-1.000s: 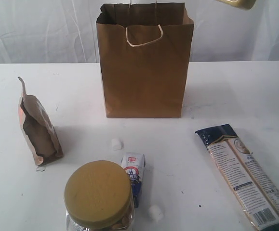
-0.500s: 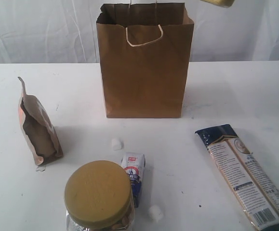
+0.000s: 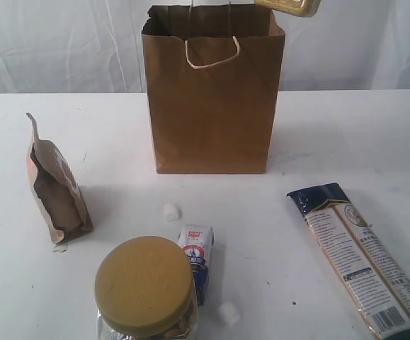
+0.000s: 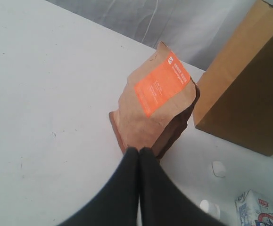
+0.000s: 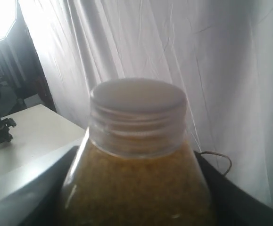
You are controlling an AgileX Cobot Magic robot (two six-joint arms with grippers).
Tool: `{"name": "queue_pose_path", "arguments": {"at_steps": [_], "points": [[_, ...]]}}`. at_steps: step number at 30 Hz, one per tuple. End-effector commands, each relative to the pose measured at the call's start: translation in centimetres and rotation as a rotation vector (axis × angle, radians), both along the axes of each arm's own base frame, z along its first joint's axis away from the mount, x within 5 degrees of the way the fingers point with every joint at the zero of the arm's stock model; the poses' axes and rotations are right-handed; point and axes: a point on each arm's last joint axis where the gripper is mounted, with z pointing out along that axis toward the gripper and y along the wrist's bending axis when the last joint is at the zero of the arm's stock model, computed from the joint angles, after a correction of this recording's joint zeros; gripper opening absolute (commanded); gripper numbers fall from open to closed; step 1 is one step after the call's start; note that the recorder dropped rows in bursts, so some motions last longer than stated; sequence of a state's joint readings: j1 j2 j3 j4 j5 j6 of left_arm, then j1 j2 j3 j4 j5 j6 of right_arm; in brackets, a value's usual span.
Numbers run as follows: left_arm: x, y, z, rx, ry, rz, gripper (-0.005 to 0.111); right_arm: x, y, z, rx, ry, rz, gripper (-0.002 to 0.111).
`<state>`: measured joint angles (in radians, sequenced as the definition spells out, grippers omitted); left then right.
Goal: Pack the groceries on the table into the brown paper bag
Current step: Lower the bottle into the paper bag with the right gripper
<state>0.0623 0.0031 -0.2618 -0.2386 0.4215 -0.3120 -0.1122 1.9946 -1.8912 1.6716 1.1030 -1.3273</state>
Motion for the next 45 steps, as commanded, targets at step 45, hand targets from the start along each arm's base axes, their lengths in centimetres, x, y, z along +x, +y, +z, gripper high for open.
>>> {"name": "queue_pose_path", "arguments": {"at_steps": [45], "points": [[-0.1, -0.1, 0.3, 0.002, -0.013, -0.01, 0.0, 1.9, 3.5, -0.9, 0.017, -0.148, 0.175, 0.0]]}}
